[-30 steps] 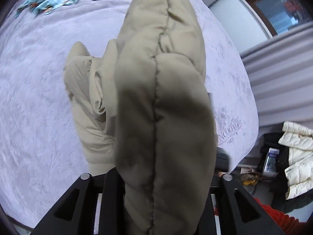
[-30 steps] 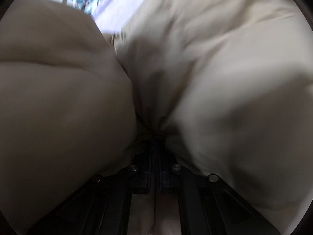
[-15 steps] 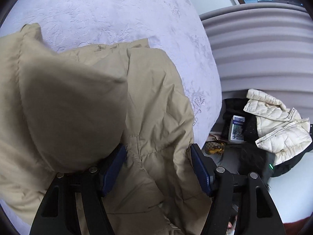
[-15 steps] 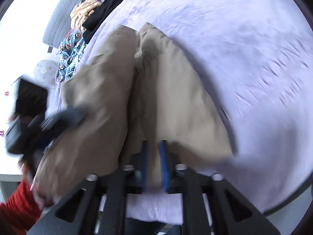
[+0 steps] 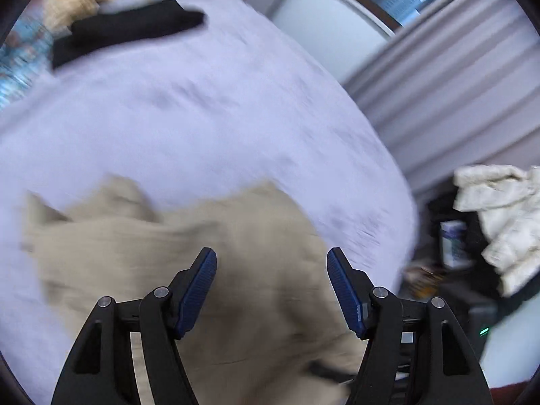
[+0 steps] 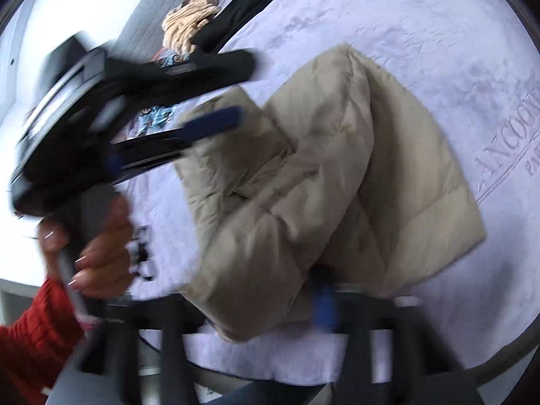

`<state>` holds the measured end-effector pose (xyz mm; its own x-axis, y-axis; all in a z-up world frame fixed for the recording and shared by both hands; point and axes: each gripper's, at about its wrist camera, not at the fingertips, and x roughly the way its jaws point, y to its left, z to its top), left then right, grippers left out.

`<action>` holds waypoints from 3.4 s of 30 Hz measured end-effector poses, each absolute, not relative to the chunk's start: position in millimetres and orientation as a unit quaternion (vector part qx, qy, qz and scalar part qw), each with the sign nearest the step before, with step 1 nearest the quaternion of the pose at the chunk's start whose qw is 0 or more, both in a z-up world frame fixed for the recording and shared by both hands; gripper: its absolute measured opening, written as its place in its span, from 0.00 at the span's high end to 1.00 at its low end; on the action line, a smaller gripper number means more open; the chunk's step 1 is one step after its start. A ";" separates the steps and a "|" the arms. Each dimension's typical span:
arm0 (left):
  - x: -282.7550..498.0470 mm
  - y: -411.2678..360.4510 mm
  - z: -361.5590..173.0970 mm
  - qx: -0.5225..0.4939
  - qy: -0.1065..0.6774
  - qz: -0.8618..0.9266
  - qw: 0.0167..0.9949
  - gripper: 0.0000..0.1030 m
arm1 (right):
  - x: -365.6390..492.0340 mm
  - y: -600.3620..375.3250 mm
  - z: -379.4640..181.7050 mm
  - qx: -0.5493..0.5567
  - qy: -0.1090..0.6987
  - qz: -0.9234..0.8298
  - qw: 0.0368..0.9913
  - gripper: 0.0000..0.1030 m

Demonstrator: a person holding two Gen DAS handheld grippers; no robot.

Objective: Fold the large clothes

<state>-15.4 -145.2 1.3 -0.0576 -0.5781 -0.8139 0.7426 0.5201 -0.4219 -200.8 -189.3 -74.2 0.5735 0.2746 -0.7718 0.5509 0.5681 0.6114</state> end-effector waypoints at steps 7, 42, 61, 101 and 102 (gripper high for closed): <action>40.2 -108.9 -76.1 0.084 0.577 -0.363 0.727 0.34 | -224.7 -198.8 -74.3 0.379 0.480 -0.131 0.781 0.86; -26.5 -197.4 -70.5 0.151 0.537 -0.351 0.752 0.31 | -245.0 -269.0 -108.2 0.349 0.534 -0.069 0.767 0.79; -109.1 -44.2 -97.4 0.061 0.620 -0.256 0.739 0.20 | -260.7 -245.6 -116.4 0.322 0.578 -0.091 0.745 0.76; -55.0 -46.5 -85.1 0.065 0.637 -0.196 0.743 0.00 | -227.1 -309.4 -75.5 0.347 0.551 -0.106 0.751 0.20; -52.9 -48.8 -87.4 0.065 0.640 -0.194 0.741 0.00 | -227.6 -314.9 -79.8 0.353 0.551 -0.100 0.749 0.11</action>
<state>-52.9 -48.8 -87.4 0.1060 -0.2044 -0.9731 0.3716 0.9159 -0.1519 -227.6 -314.9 -79.8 0.3718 0.2386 -0.8971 0.5396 0.7308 0.4180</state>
